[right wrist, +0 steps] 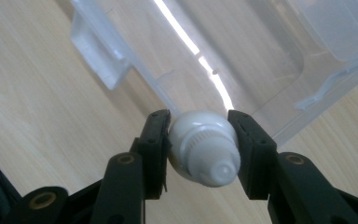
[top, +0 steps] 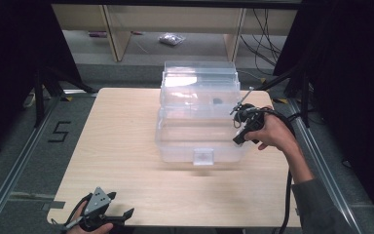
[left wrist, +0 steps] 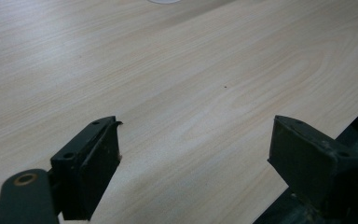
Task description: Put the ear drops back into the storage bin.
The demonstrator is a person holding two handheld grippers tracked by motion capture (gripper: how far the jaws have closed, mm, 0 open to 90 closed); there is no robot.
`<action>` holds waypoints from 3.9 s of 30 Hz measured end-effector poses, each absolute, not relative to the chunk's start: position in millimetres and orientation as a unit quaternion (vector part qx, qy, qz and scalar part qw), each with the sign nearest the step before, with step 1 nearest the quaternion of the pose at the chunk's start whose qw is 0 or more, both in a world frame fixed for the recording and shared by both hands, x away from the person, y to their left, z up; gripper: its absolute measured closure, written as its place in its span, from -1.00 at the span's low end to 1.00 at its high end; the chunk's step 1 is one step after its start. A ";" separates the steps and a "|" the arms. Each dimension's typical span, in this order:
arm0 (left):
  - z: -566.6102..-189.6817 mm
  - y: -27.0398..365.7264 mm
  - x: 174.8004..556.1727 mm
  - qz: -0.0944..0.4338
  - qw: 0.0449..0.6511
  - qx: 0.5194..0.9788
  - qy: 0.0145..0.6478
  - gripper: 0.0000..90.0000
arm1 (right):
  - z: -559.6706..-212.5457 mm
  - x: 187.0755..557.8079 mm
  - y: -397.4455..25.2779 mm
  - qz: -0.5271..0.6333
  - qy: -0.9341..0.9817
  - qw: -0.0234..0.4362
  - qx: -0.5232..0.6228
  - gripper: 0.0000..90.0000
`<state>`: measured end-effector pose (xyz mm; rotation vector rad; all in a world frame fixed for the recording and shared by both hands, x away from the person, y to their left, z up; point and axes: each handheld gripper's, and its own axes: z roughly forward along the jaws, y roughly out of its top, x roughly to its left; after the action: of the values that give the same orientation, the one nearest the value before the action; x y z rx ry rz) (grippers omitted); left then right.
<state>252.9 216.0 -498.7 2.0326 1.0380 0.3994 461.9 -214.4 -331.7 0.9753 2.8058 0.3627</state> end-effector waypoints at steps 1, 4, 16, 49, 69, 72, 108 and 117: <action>-498.8 215.9 252.7 0.158 0.400 0.804 0.411 -0.65 | -332.6 465.1 -214.8 0.121 0.935 0.077 0.323 0.34; -499.5 213.7 252.1 0.157 0.412 0.794 0.418 -0.65 | -335.4 471.7 -213.5 0.116 0.933 0.073 0.332 0.34; -499.3 213.6 252.0 0.157 0.414 0.793 0.418 -0.65 | -356.1 501.2 -210.1 0.099 0.929 0.062 0.351 0.34; -498.6 214.4 251.9 0.152 0.410 0.799 0.412 -0.65 | -405.1 538.6 -200.6 0.054 0.915 0.026 0.400 0.34; -498.2 215.2 252.1 0.153 0.406 0.803 0.409 -0.65 | -426.8 540.4 -200.2 0.054 0.906 0.001 0.419 0.34; -498.2 215.2 251.9 0.152 0.406 0.803 0.409 -0.65 | -429.0 541.0 -201.2 0.056 0.907 0.001 0.417 0.34; -498.7 215.2 252.5 0.155 0.401 0.805 0.409 -0.65 | -421.1 535.7 -203.2 0.069 0.905 0.002 0.420 0.12; -498.9 214.9 252.6 0.155 0.402 0.804 0.410 -0.65 | -405.9 532.0 -202.3 0.085 0.902 0.023 0.422 -0.09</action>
<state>252.6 214.9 -498.9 2.0320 1.0356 0.3910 532.0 -202.3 -405.9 1.3067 2.7949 0.2627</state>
